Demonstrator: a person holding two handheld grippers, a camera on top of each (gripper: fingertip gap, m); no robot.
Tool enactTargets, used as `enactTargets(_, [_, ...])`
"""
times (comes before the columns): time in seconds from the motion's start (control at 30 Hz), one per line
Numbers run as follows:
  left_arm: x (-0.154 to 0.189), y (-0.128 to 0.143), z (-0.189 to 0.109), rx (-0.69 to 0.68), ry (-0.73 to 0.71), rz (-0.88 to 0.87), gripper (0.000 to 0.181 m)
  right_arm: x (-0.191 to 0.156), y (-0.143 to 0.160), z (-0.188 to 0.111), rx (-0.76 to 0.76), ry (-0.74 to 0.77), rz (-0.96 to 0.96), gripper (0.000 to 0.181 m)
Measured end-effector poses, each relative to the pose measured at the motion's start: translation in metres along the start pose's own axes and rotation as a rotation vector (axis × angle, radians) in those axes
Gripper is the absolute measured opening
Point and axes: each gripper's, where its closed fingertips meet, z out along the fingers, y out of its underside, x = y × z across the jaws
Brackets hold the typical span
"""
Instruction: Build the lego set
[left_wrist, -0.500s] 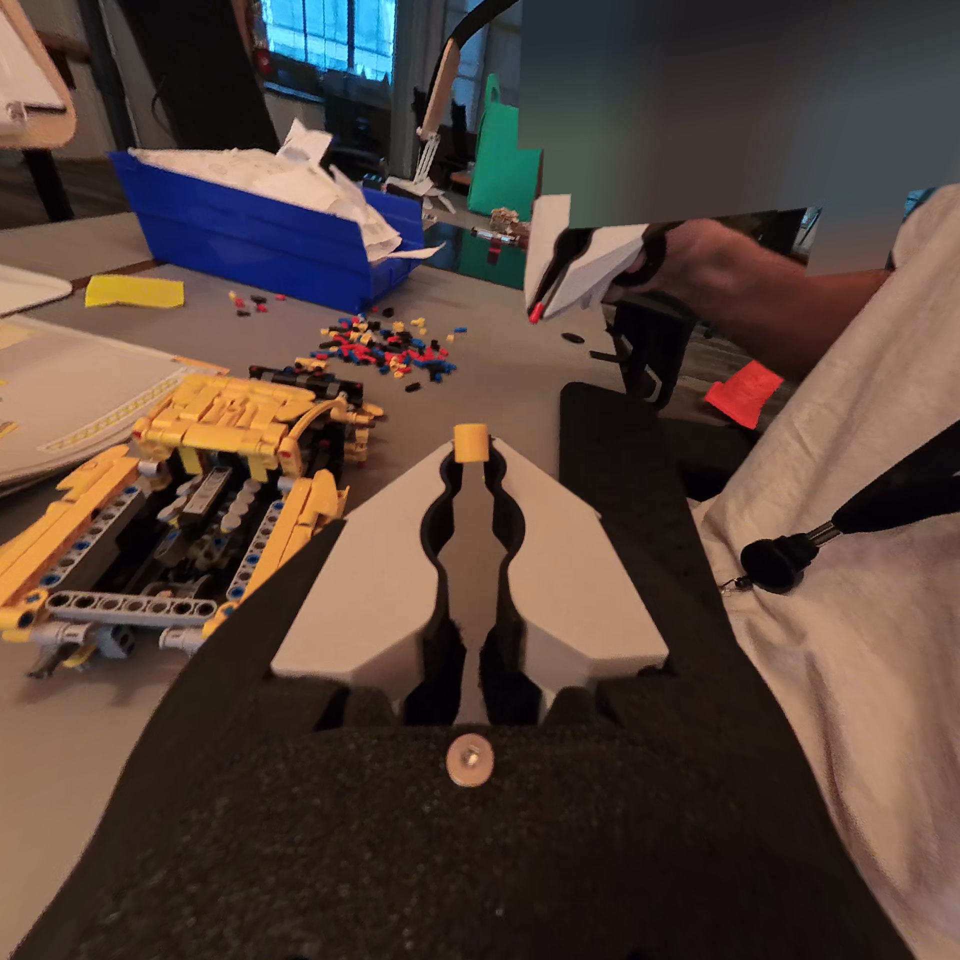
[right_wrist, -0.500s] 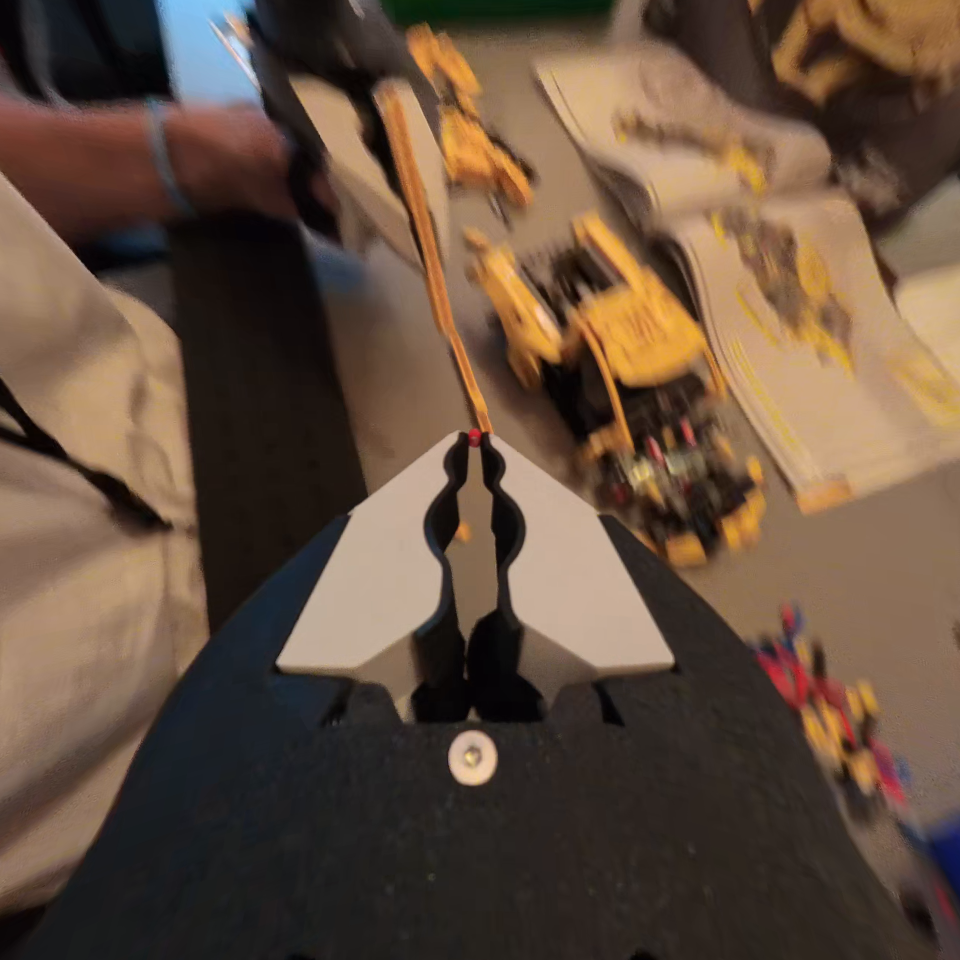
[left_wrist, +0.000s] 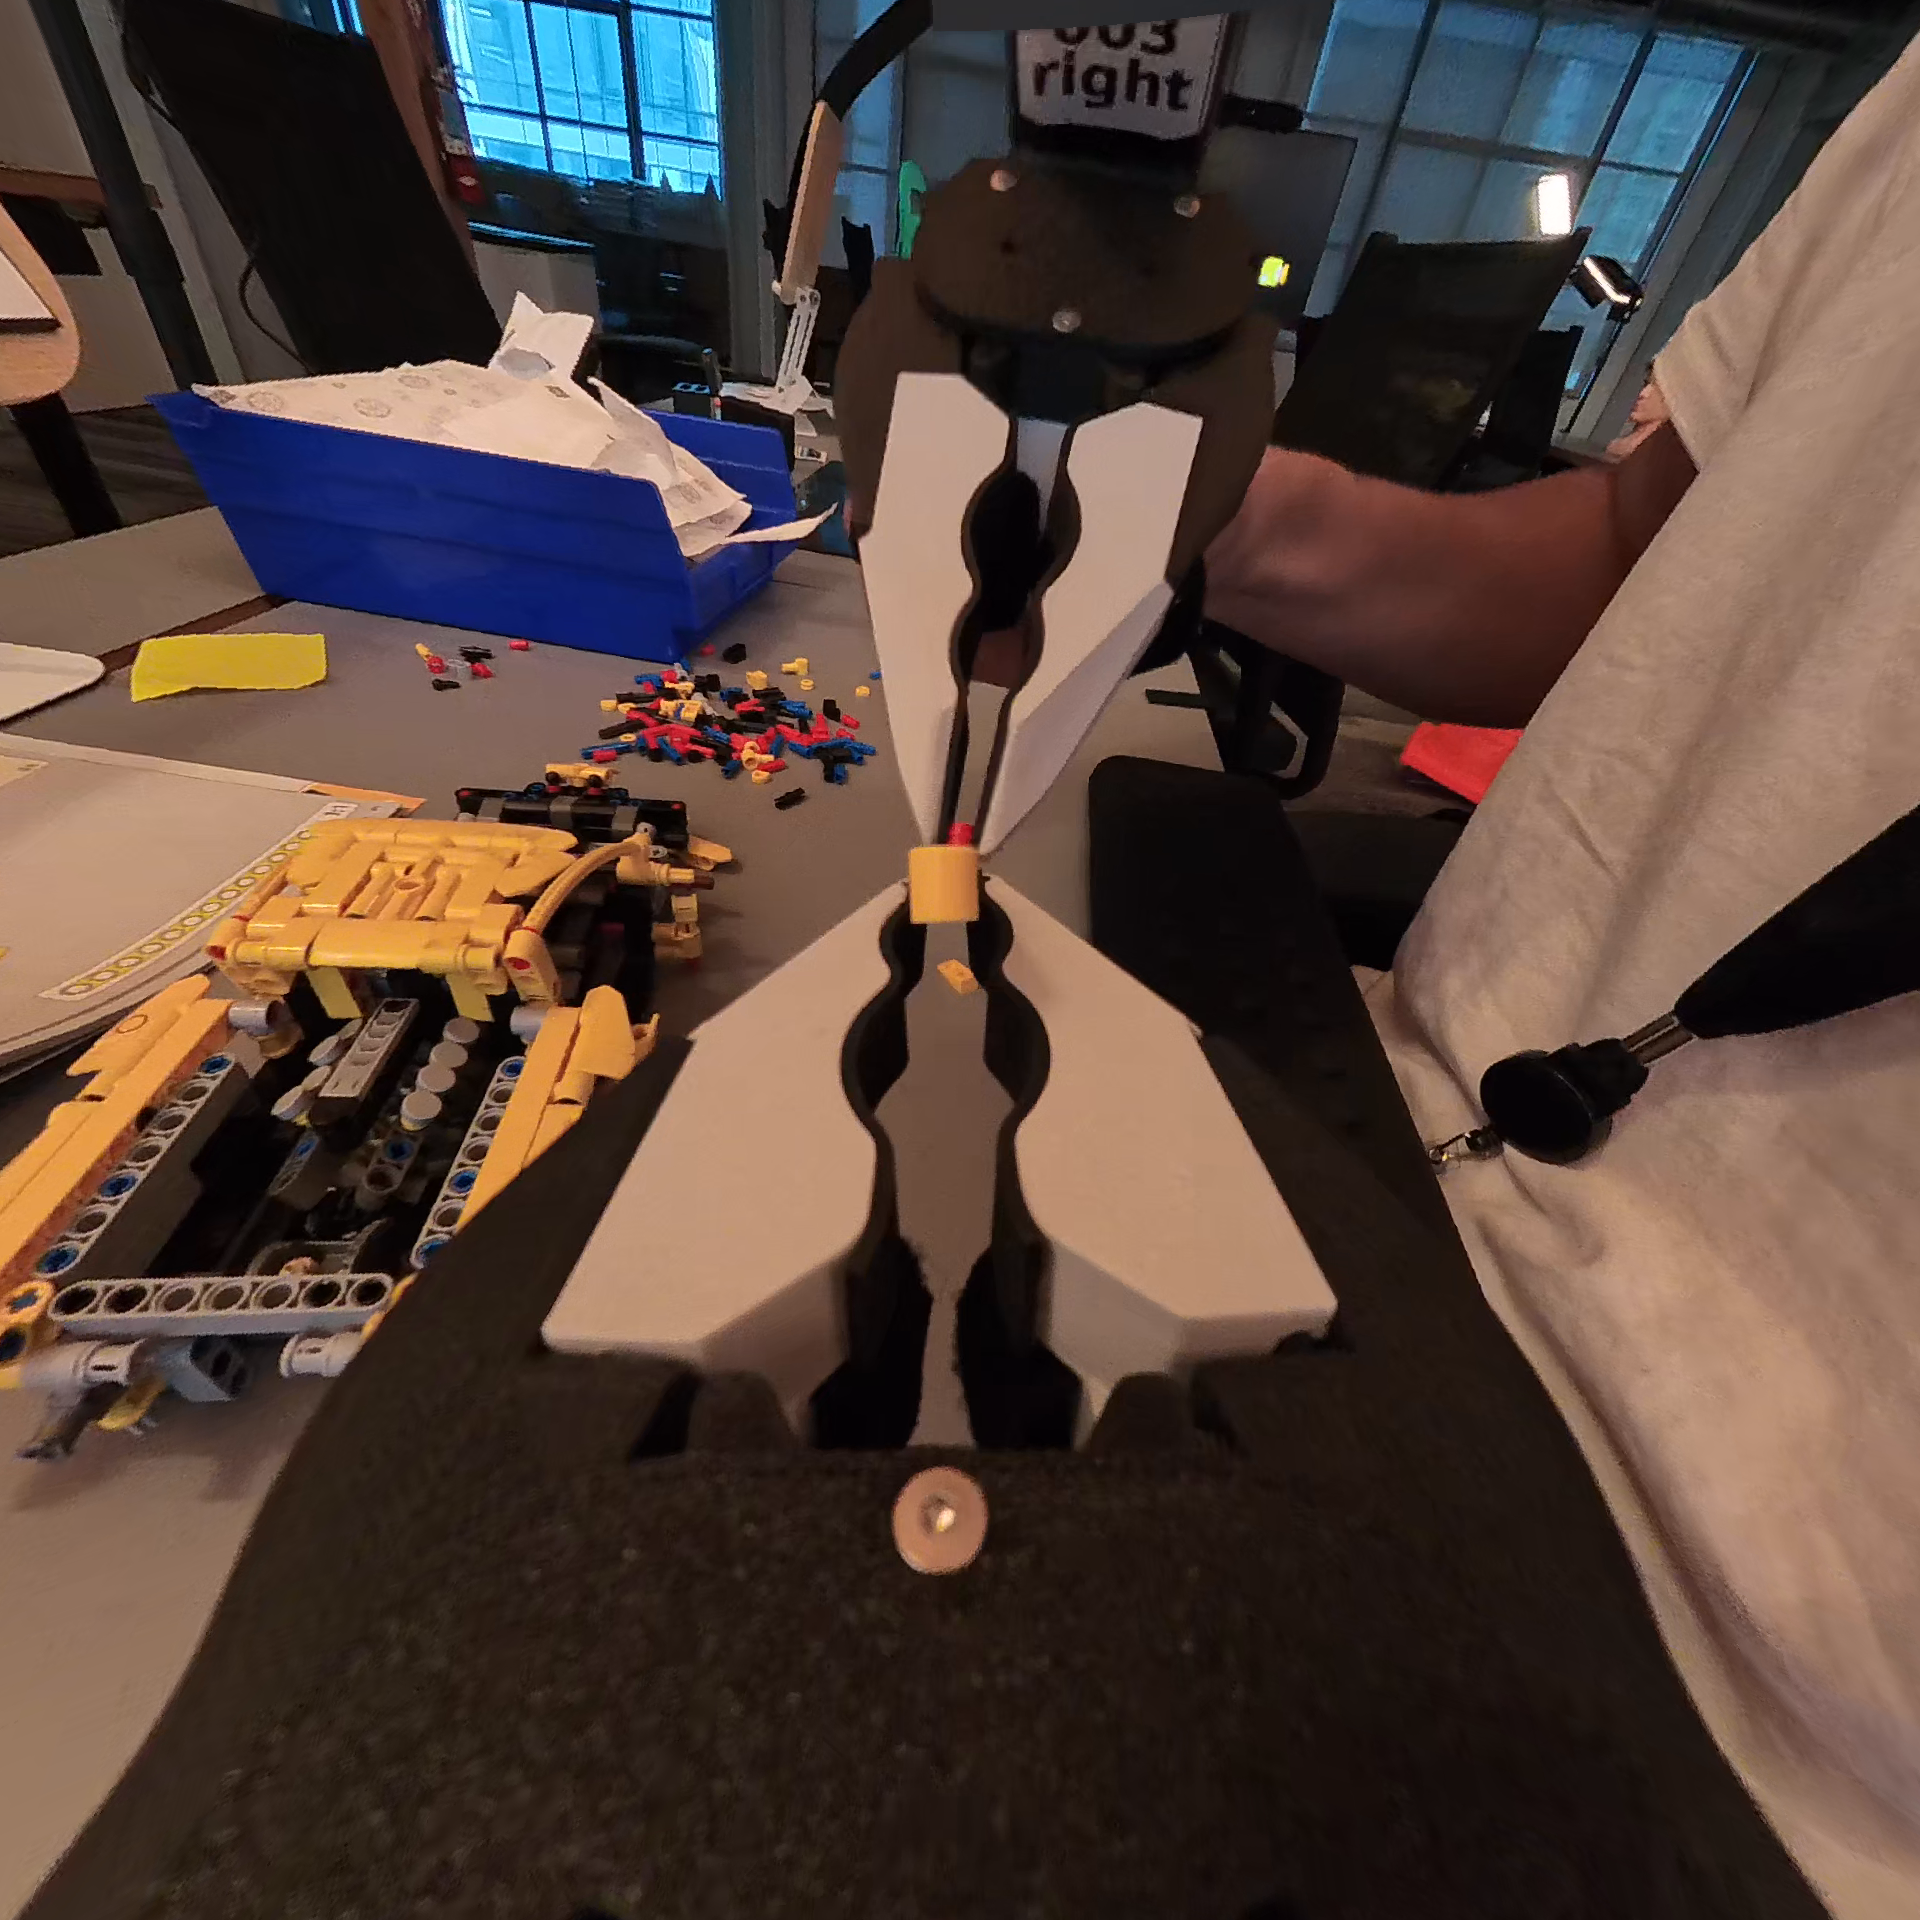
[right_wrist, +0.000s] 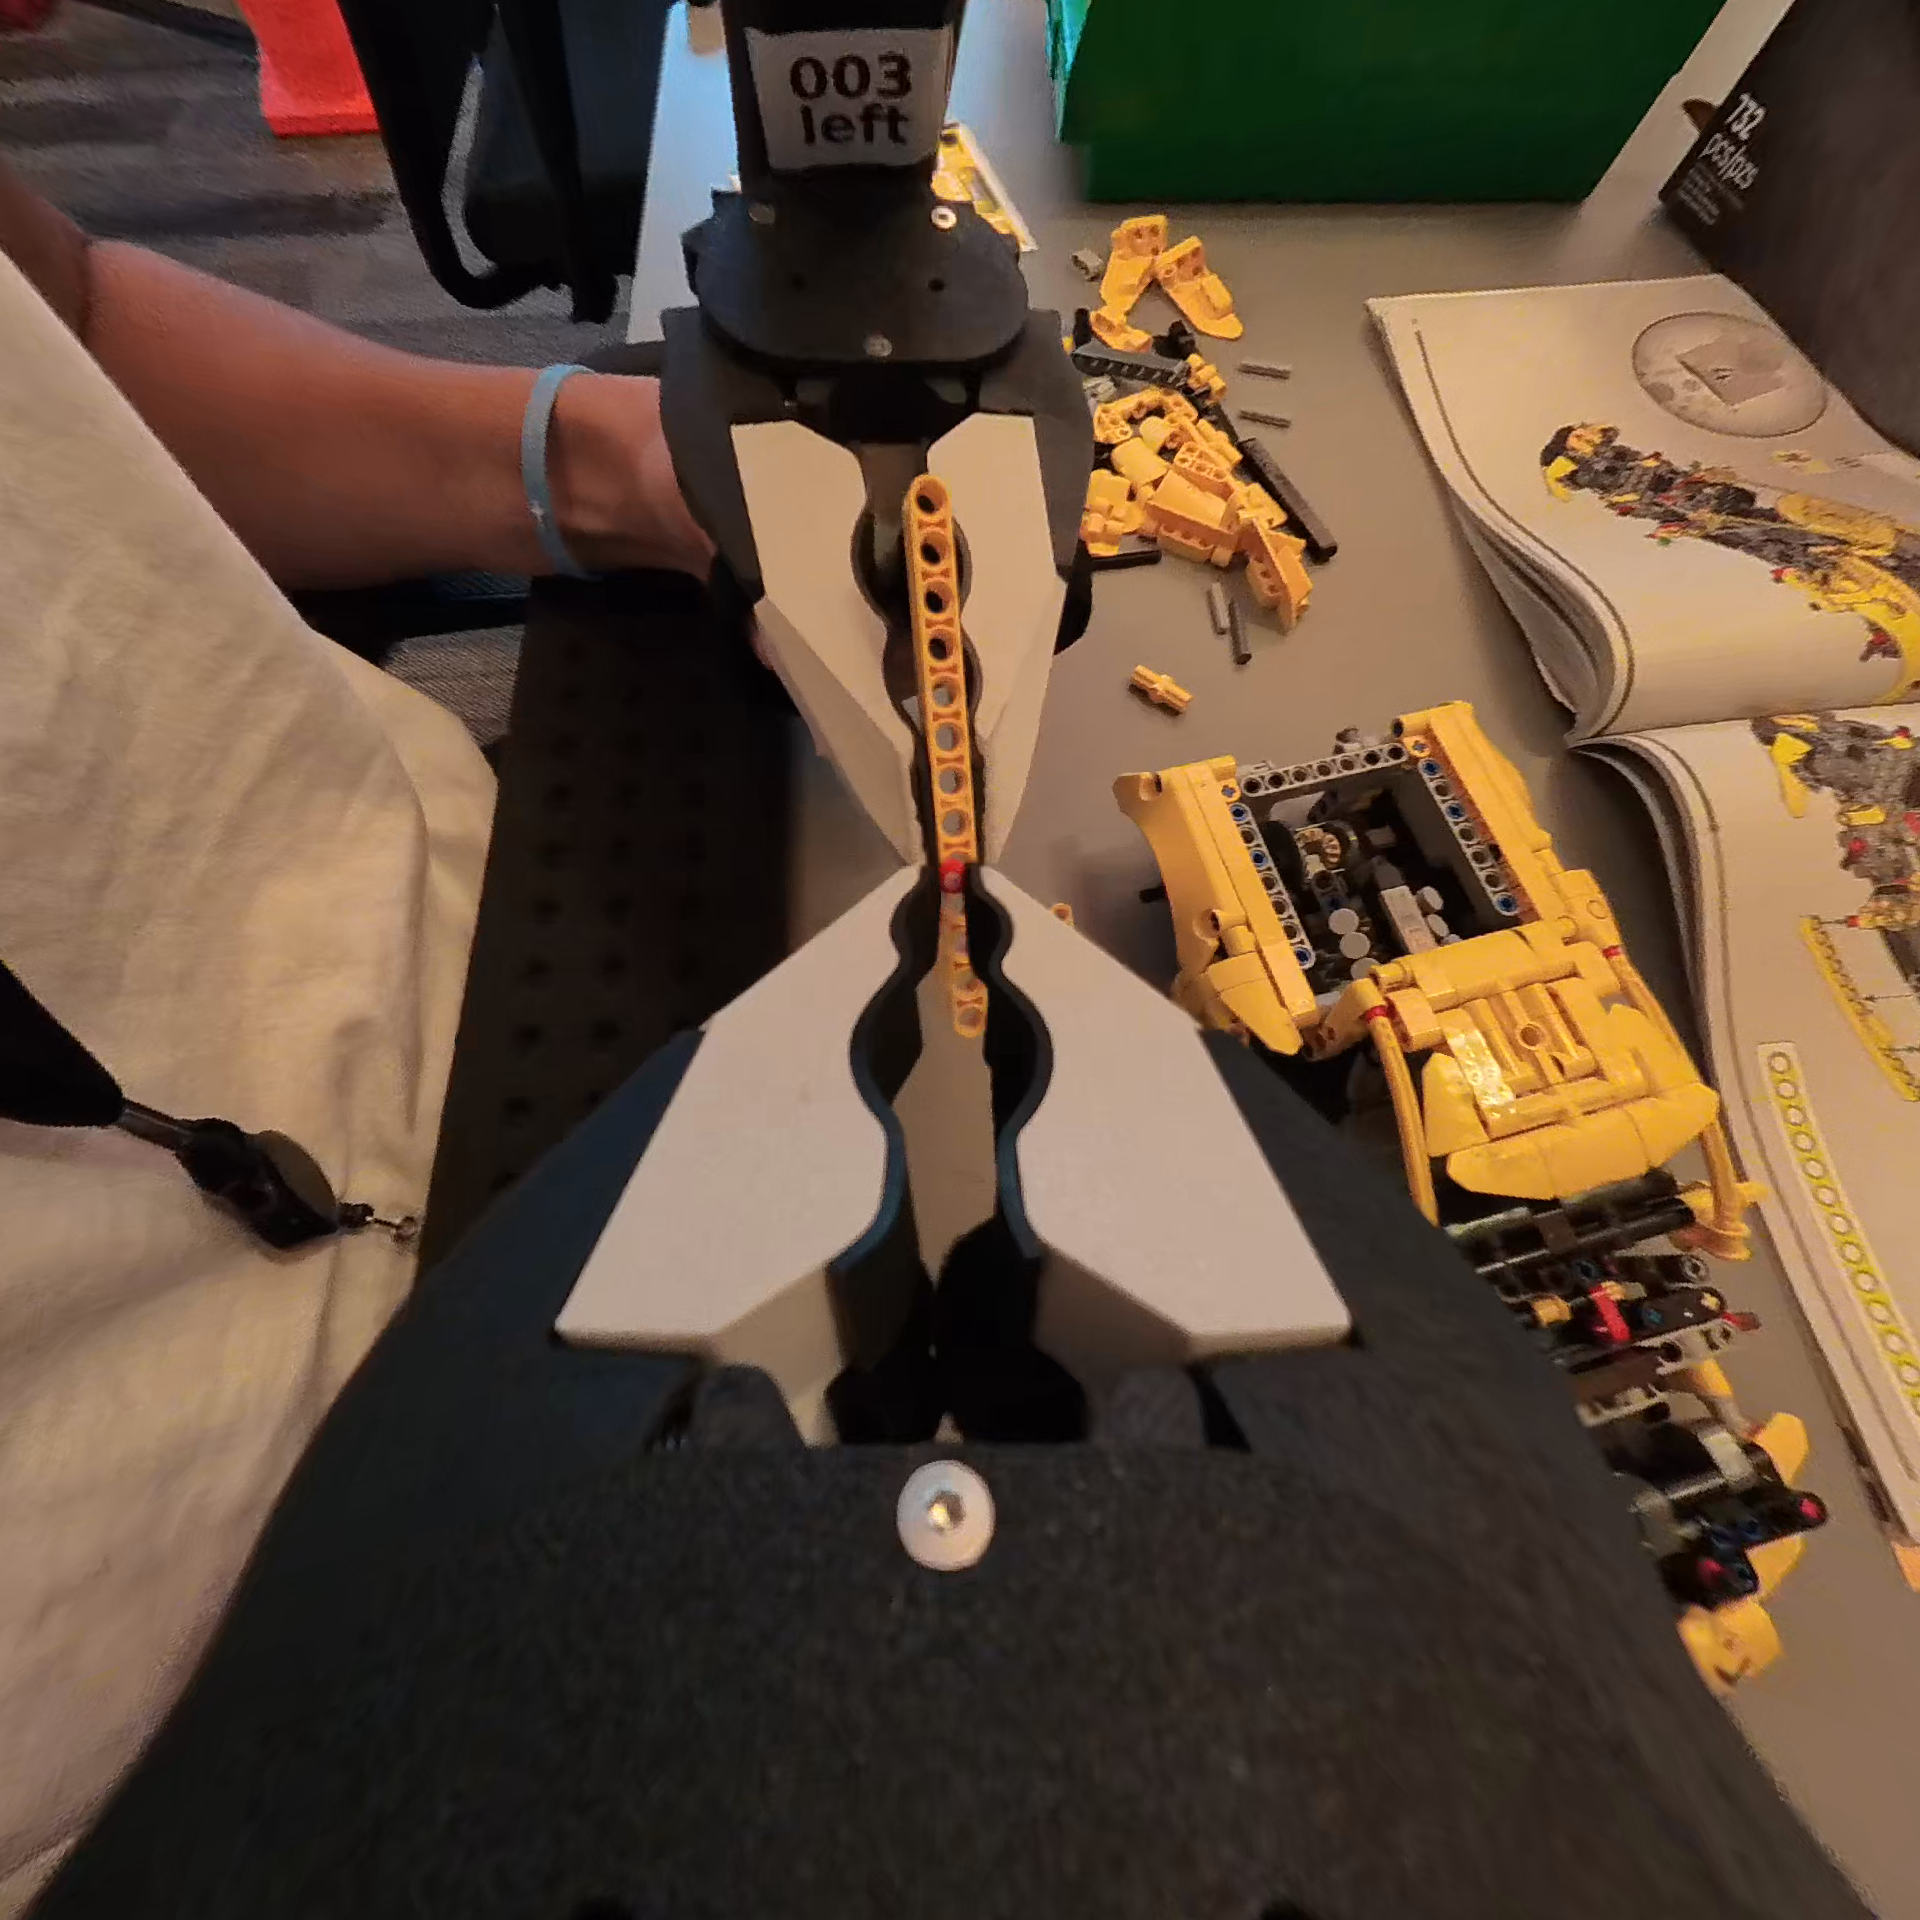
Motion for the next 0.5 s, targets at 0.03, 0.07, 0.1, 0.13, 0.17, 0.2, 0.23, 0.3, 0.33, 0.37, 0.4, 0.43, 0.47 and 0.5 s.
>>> enactTargets(0.03, [0.000, 0.001, 0.000, -0.006, 0.000, 0.004, 0.007, 0.000, 0.001, 0.000, -0.008, -0.008, 0.006, 0.003])
enactTargets(0.07, [0.001, 0.002, 0.001, -0.011, -0.002, 0.012, 0.007, 0.001, 0.003, 0.001, -0.015, -0.005, 0.003, 0.003])
enactTargets(0.1, [0.002, 0.002, 0.001, -0.014, 0.000, 0.018, 0.007, -0.001, 0.002, 0.001, -0.013, -0.020, 0.003, 0.003])
enactTargets(0.13, [0.002, 0.002, 0.001, -0.015, 0.000, 0.022, 0.007, -0.001, 0.002, 0.001, -0.014, -0.030, 0.007, 0.003])
enactTargets(0.17, [0.002, 0.001, 0.001, -0.014, -0.002, 0.025, 0.007, 0.000, 0.002, 0.002, -0.008, -0.034, 0.003, 0.003])
enactTargets(0.2, [0.003, 0.001, 0.001, -0.014, 0.000, 0.023, 0.007, -0.001, 0.001, 0.002, -0.005, -0.041, 0.002, 0.003])
enactTargets(0.23, [0.003, 0.001, 0.001, -0.013, 0.007, 0.015, 0.007, -0.002, 0.001, 0.001, -0.007, -0.051, 0.001, 0.003])
enactTargets(0.3, [0.006, -0.002, 0.000, -0.001, 0.029, -0.003, 0.007, -0.004, -0.001, 0.000, 0.002, -0.069, -0.023, 0.003])
enactTargets(0.33, [0.008, -0.005, -0.002, 0.015, 0.044, -0.016, 0.007, -0.006, -0.003, -0.001, 0.014, -0.080, -0.037, 0.003])
enactTargets(0.37, [0.009, -0.008, -0.003, 0.033, 0.060, -0.034, 0.007, -0.006, -0.007, -0.002, 0.029, -0.085, -0.055, 0.003])
enactTargets(0.4, [0.011, -0.010, -0.004, 0.045, 0.083, -0.057, 0.006, -0.008, -0.009, -0.003, 0.034, -0.089, -0.088, 0.003])
enactTargets(0.43, [0.013, -0.011, -0.005, 0.051, 0.103, -0.075, 0.006, -0.010, -0.010, -0.003, 0.027, -0.096, -0.120, 0.003])
enactTargets(0.47, [0.015, -0.012, -0.006, 0.054, 0.117, -0.079, 0.006, -0.012, -0.011, -0.003, 0.018, -0.112, -0.137, 0.003])
enactTargets(0.5, [0.018, -0.012, -0.006, 0.054, 0.132, -0.075, 0.006, -0.015, -0.011, -0.004, 0.009, -0.138, -0.155, 0.003])
